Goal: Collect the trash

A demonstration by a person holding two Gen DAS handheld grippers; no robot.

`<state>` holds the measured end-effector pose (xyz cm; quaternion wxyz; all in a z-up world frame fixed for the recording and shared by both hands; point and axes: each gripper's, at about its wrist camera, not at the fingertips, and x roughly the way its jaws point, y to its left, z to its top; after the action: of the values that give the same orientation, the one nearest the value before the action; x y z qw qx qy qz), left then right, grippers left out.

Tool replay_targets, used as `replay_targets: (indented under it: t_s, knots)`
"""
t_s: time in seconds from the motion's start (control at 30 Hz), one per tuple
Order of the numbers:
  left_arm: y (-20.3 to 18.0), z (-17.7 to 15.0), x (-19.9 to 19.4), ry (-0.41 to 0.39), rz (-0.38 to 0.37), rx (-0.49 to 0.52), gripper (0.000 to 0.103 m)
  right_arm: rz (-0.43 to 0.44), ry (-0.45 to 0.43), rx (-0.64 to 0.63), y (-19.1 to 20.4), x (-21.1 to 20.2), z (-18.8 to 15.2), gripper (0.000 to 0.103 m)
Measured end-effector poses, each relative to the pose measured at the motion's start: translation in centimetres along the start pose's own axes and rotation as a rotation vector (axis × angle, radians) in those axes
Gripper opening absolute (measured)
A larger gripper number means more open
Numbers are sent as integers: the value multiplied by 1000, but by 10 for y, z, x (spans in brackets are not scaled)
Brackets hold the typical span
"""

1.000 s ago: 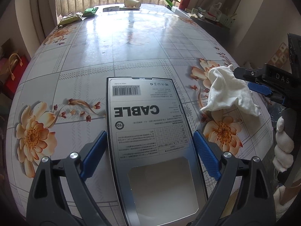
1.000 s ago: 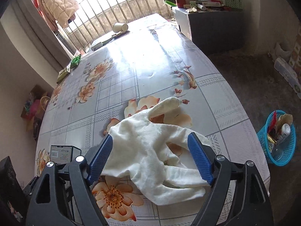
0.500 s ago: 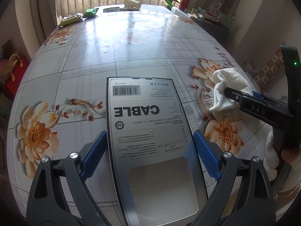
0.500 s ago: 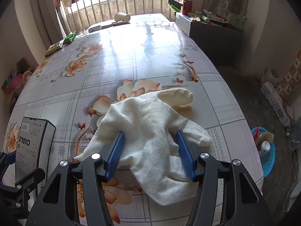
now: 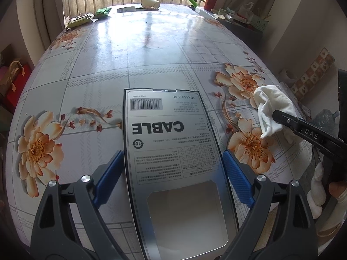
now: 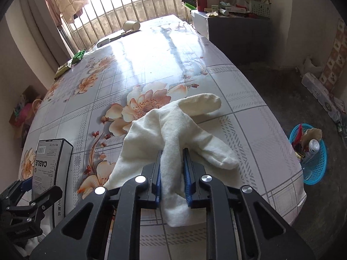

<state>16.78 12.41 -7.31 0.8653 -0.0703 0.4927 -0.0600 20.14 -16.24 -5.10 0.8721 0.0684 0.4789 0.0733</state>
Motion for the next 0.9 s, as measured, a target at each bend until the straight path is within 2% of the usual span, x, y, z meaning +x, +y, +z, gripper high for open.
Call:
replay_targets:
  t_s: [0.33, 0.9]
  knots:
    - [-14, -2, -7, -12, -25, 12, 86, 160, -23, 117, -25, -25, -8, 15]
    - [-39, 3, -31, -51, -66, 47, 86, 255, -82, 177, -44, -58, -8, 15]
